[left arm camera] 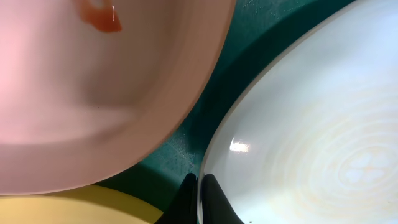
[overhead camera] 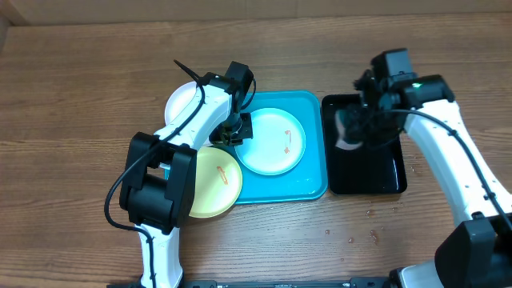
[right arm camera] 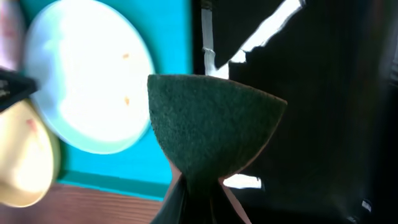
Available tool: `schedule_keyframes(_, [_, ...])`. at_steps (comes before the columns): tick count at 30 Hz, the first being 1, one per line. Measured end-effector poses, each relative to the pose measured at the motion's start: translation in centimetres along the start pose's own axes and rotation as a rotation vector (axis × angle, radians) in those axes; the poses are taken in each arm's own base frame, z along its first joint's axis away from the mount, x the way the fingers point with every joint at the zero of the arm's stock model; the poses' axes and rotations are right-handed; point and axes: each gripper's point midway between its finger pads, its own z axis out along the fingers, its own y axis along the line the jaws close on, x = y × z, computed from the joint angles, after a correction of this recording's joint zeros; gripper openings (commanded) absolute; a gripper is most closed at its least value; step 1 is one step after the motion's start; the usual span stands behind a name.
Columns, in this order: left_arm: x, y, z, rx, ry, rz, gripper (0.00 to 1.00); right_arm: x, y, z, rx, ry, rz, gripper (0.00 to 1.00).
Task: Clean dirty plates on tray and stack at the side
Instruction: 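Scrub the pale blue plate with the sponge in the right gripper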
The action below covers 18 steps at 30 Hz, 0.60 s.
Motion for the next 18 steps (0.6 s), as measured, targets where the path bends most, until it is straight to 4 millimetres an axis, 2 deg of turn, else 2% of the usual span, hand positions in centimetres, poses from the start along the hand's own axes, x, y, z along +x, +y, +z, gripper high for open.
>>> schedule_keyframes(8, [0.0,0.0,0.0,0.000,0.000,0.000,0.04,0.0,8.3,1.4,-0.062,-0.080,-0.145,0.04])
schedule_keyframes(11, [0.0,0.0,0.0,0.000,0.000,0.000,0.04,0.4,10.1,2.0,-0.033,-0.105,-0.168,0.04])
schedule_keyframes(14, [0.0,0.0,0.0,0.000,0.001,0.000,0.04,0.5,11.1,3.0,0.002,-0.123,-0.177,0.04])
schedule_keyframes(18, [0.0,0.0,0.0,0.000,0.001,0.000,0.04,0.2,11.1,5.8,0.058,-0.113,-0.156,0.04])
